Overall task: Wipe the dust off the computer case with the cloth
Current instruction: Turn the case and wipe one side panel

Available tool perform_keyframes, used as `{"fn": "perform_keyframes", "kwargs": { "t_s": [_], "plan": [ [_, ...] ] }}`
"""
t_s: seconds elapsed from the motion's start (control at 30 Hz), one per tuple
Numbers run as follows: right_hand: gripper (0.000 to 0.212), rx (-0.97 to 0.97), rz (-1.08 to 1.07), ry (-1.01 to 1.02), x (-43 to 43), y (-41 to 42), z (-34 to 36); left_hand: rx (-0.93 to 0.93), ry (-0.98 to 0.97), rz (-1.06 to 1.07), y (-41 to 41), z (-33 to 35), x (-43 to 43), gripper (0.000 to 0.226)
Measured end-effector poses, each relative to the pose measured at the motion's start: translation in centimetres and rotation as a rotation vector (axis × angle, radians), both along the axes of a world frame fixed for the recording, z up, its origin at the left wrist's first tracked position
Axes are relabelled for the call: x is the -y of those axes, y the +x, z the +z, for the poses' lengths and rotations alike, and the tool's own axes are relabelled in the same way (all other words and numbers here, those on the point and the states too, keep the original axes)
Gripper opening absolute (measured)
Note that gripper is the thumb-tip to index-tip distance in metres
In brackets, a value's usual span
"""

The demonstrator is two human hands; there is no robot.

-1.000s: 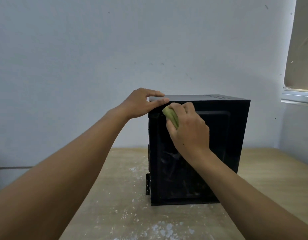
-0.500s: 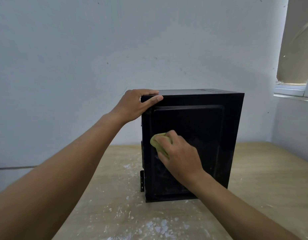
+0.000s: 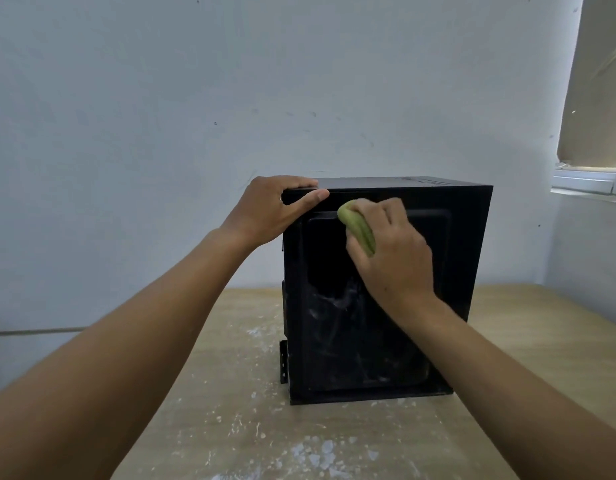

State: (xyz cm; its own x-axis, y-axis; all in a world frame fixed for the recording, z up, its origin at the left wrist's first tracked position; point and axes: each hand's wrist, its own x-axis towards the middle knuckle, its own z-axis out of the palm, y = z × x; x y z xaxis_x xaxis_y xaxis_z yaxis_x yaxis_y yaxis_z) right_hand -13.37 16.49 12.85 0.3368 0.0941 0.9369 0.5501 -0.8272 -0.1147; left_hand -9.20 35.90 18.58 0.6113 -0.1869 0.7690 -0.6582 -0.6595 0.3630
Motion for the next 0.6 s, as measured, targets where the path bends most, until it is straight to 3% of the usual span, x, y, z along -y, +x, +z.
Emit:
{"fn": "perform_keyframes", "kwargs": {
  "t_s": [0.23,0.33,0.5,0.6],
  "plan": [
    [0.033,-0.087,0.037,-0.205,-1.5,-0.4,-6.0,-0.062,-0.018,0.015,-0.6,0.1,0.2,0.038],
    [0.034,-0.113,0.064,-0.217,-1.2,-0.6,-5.8,-0.078,-0.127,0.011,-1.3,-0.8,0.7,0.037],
    [0.033,-0.138,0.044,-0.134,0.4,-1.1,-3.5,-0.147,-0.378,-0.025,-2.8,-4.1,2.1,0.058],
    [0.032,-0.127,0.036,-0.092,1.5,-0.9,-1.3,-0.174,-0.519,-0.039,-3.9,-6.6,3.1,0.053]
  ]
}}
